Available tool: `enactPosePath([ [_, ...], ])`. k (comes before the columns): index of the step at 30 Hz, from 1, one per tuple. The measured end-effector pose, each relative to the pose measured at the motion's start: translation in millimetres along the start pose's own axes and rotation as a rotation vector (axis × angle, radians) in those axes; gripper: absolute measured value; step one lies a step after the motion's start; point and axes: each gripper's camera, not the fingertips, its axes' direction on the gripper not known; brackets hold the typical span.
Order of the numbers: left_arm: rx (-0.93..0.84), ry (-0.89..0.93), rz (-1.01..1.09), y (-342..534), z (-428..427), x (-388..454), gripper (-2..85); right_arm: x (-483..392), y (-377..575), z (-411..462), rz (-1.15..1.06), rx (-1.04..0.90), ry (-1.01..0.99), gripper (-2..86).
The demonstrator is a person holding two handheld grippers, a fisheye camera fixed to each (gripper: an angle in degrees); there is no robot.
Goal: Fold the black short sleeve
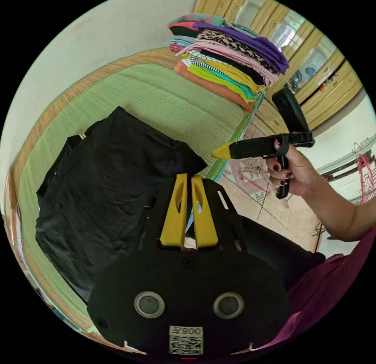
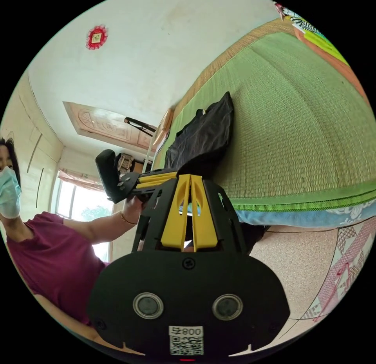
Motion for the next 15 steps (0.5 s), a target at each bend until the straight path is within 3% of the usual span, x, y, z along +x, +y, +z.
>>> enactPosePath([
  [7,0.145,0.235,-0.299,-0.6,-35.4,-63.2,1.5,43.5,-46.5,7.2,0.079,0.012,0.022,7.8],
  [15,0.139,0.241,-0.251,-17.9,-43.0,-56.0,1.4,68.5,-127.1,56.8,0.118,-0.03,0.021,9.6],
])
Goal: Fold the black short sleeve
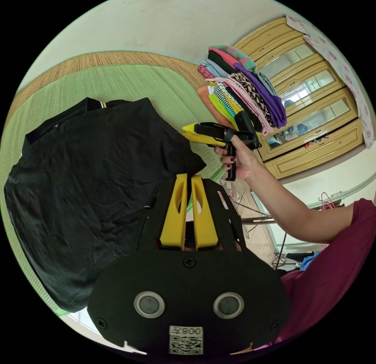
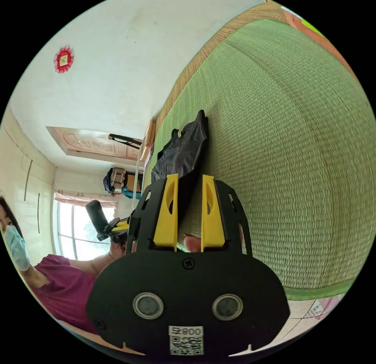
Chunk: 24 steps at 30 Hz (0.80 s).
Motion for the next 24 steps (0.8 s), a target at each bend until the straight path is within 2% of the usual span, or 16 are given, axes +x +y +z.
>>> enactPosePath([
  [8,-0.008,0.039,0.037,-6.5,11.1,7.4,1.3,15.5,-65.8,39.7,0.036,-0.047,0.074,9.2],
  [24,0.021,0.152,0.02,9.5,41.5,-15.9,1.2,-3.1,-159.6,106.2,-0.061,-0.155,0.097,6.4],
])
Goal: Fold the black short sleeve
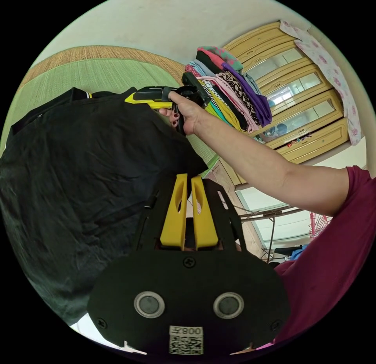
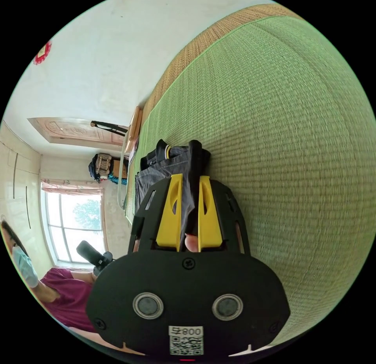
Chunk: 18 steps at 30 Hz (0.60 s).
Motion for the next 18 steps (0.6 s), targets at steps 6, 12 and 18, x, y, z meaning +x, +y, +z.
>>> enactPosePath([
  [6,0.001,0.028,-0.009,19.0,18.1,-10.0,1.2,-0.1,-13.6,11.3,0.002,-0.016,-0.014,3.1],
  [12,0.013,0.044,-0.003,43.5,29.4,-19.2,1.1,-8.1,-20.1,10.4,0.005,-0.012,0.001,2.2],
  [18,0.023,0.085,0.003,74.9,40.6,-27.3,1.1,-20.7,-18.5,-2.4,0.0,0.011,-0.019,2.3],
])
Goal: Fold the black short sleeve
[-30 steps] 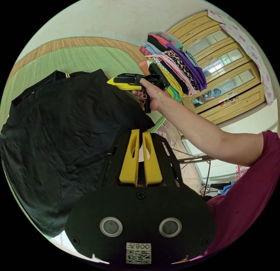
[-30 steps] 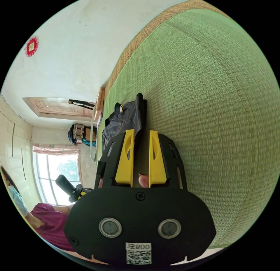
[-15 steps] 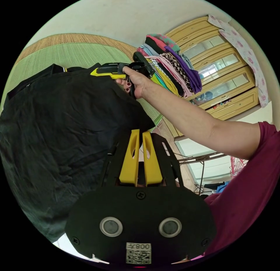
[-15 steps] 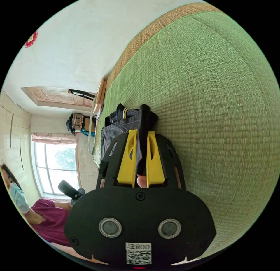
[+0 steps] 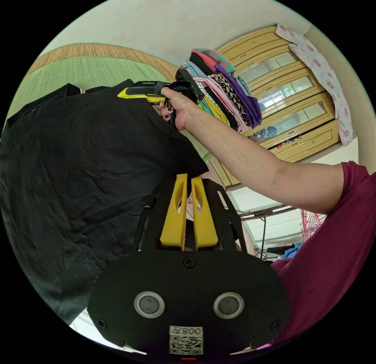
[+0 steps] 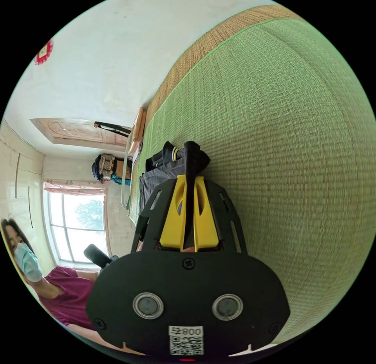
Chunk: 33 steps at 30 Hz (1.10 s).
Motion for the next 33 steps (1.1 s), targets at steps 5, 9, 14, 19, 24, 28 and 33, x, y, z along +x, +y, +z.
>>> enactPosePath([
  [5,-0.012,0.028,0.039,30.5,16.6,-1.2,1.1,-10.0,7.7,-15.1,0.008,0.011,0.049,2.3],
  [9,-0.001,0.037,0.048,58.2,19.1,-8.6,1.1,-14.7,16.6,-25.5,0.056,0.038,0.067,2.2],
  [14,0.072,0.046,0.033,118.7,-8.2,-34.3,1.1,-53.5,23.1,-27.2,0.035,0.105,0.023,2.1],
  [19,0.19,0.019,-0.017,197.7,-60.4,-63.5,1.1,-125.0,22.2,-3.9,-0.053,0.138,-0.043,2.2],
  [24,0.323,-0.087,-0.154,296.9,-111.4,-102.7,1.0,-214.7,17.3,55.0,-0.167,0.116,-0.074,2.3],
  [28,0.415,-0.11,-0.303,381.0,-134.3,-144.7,0.9,-263.5,11.5,107.4,-0.21,0.068,-0.065,2.4],
  [33,0.503,-0.066,-0.437,461.2,-136.8,-193.0,0.8,-316.9,-2.0,187.1,-0.233,-0.012,0.026,2.3],
])
